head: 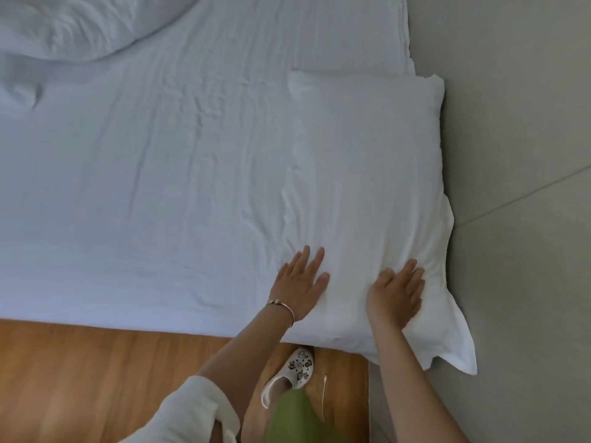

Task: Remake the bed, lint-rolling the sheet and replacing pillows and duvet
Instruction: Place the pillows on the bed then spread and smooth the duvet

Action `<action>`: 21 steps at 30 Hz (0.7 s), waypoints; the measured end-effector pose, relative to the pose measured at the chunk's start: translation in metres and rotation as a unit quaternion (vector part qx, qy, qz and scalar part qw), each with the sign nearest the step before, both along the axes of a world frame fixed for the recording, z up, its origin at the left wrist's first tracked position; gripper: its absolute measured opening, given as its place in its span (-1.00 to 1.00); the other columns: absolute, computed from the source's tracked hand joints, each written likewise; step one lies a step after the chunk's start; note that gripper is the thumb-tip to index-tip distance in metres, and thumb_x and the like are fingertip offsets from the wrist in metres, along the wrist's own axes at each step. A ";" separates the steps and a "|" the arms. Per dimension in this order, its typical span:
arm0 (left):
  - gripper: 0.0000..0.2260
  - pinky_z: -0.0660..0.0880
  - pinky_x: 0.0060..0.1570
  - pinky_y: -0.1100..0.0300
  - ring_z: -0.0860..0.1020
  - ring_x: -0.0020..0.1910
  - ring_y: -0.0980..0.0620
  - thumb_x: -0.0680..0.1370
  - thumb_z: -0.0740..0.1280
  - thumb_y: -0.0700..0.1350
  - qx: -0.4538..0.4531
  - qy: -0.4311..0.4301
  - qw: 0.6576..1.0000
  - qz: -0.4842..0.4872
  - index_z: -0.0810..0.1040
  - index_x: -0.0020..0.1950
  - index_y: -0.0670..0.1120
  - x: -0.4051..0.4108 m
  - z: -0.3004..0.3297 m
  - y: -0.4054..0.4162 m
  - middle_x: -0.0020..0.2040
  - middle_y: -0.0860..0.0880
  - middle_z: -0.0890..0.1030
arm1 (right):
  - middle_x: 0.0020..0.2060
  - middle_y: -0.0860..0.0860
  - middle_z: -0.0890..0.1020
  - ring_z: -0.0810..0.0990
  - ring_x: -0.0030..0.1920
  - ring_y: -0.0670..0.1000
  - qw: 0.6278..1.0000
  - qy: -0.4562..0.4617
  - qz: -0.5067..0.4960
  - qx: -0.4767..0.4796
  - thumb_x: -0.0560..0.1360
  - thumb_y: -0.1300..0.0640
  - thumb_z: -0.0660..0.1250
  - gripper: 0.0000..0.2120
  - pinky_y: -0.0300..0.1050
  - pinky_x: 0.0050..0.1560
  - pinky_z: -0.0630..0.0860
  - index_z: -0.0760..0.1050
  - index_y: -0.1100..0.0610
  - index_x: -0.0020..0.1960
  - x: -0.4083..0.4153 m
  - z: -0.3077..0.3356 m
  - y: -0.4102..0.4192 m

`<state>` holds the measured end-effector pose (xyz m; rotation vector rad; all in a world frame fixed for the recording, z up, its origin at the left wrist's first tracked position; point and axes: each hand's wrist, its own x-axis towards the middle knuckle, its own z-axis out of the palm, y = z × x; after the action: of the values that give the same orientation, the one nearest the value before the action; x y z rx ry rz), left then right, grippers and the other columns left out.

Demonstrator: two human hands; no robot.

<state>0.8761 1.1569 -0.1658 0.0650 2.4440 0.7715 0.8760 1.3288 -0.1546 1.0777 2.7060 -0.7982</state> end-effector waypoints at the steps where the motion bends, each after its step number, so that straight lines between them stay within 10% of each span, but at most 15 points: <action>1: -0.50 -0.03 0.52 0.07 -0.01 0.56 0.06 0.64 -0.03 0.22 0.032 -0.034 0.999 0.011 -0.04 0.57 0.18 -0.002 0.011 -0.009 0.59 0.05 -0.02 | 0.59 0.11 -0.05 -0.05 0.58 0.14 1.000 -0.022 -0.006 -0.016 0.67 0.03 -0.02 -0.44 0.12 0.51 -0.06 -0.11 0.12 0.60 0.001 0.010 -0.012; 5: -0.68 0.39 0.21 0.21 0.52 0.21 0.04 0.63 0.18 0.08 0.169 -0.054 0.968 0.180 0.54 0.31 0.00 -0.010 0.075 -0.081 0.23 0.02 0.58 | 0.54 0.15 0.17 0.14 0.52 0.18 0.989 -0.039 0.050 -0.135 0.60 0.06 0.21 -0.44 0.07 0.43 0.21 0.18 0.17 0.55 -0.006 0.066 -0.078; 11: -0.81 0.48 -0.01 0.29 0.62 -0.02 0.12 0.61 0.23 0.06 0.211 0.078 0.921 0.318 0.56 0.15 0.08 0.056 0.169 -0.261 0.04 0.05 0.63 | 0.00 -0.04 0.64 0.65 0.01 -0.02 0.905 -0.046 0.283 -0.314 0.56 0.04 0.24 -0.75 -0.18 -0.13 0.47 0.53 0.05 0.20 0.013 0.167 -0.248; 21: -0.83 0.47 -0.06 0.28 0.62 -0.04 0.12 0.60 0.26 -0.05 0.174 0.282 0.745 0.579 0.55 0.17 0.05 0.252 0.270 -0.619 -0.02 0.05 0.66 | -0.10 -0.02 0.72 0.71 -0.09 -0.02 0.790 0.057 0.436 -0.427 0.58 0.15 0.27 -0.82 -0.09 0.10 0.55 0.58 0.04 0.13 0.102 0.276 -0.620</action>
<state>1.1277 0.5379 0.1045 -1.3933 2.6567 1.9520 0.9778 0.7091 0.1213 -0.4041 2.0348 -1.5788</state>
